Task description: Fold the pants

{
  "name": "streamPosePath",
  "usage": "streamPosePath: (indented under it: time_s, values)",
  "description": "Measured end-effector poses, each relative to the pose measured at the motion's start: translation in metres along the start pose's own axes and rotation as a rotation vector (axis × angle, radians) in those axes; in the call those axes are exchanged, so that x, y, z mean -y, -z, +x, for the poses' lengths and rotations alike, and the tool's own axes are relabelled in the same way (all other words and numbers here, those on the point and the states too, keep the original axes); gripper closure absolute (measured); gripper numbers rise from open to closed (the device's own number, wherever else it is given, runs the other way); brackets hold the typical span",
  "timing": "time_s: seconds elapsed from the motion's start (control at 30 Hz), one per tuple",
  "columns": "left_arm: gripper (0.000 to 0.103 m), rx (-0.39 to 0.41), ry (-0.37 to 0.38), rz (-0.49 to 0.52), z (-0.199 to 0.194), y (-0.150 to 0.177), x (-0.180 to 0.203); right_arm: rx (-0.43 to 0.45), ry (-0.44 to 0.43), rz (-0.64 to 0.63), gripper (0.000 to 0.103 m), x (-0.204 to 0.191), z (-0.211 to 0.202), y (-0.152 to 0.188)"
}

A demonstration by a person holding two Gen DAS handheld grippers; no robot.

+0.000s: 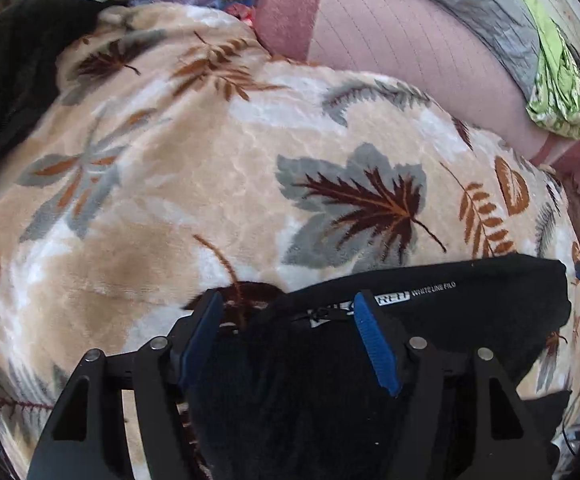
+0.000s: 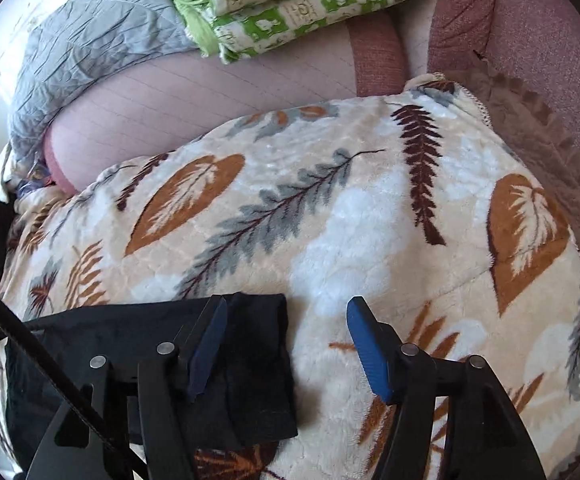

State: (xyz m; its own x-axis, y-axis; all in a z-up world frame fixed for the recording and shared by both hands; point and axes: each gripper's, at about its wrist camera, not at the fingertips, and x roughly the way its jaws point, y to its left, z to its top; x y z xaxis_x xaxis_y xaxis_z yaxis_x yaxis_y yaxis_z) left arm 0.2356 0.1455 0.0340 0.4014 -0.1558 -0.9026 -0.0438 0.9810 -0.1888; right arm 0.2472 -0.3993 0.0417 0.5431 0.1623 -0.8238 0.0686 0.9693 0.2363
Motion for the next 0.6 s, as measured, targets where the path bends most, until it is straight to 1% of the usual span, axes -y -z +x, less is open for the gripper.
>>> streamPosePath:
  time_s: [0.07, 0.17, 0.2, 0.27, 0.37, 0.4, 0.47, 0.6]
  values:
    - [0.036, -0.040, 0.012, 0.013, 0.008, -0.004, 0.000, -0.005, -0.011, 0.009, 0.036, 0.001, 0.004, 0.000]
    - [0.036, -0.031, 0.000, -0.017, 0.008, -0.012, -0.012, -0.022, -0.033, 0.043, 0.035, 0.002, 0.011, -0.004]
    - [0.036, -0.025, 0.011, -0.011, 0.007, -0.014, -0.013, -0.025, -0.034, 0.043, 0.035, 0.001, 0.013, -0.006]
    - [0.035, -0.023, 0.028, 0.044, 0.004, -0.018, -0.005, -0.025, -0.032, 0.018, 0.035, -0.004, 0.015, -0.009]
    - [0.035, -0.033, 0.031, 0.177, 0.006, -0.018, 0.022, -0.030, -0.041, -0.049, 0.035, -0.019, 0.016, -0.014]
    - [0.034, -0.039, 0.032, 0.219, 0.009, -0.017, 0.033, -0.035, -0.053, -0.085, 0.035, -0.027, 0.017, -0.015]
    - [0.034, -0.056, 0.030, 0.283, 0.019, -0.016, 0.050, -0.051, -0.078, -0.158, 0.031, -0.042, 0.019, -0.016]
    - [0.034, -0.098, 0.049, 0.359, 0.043, -0.017, 0.073, -0.099, -0.084, -0.327, 0.031, -0.075, 0.035, -0.013]
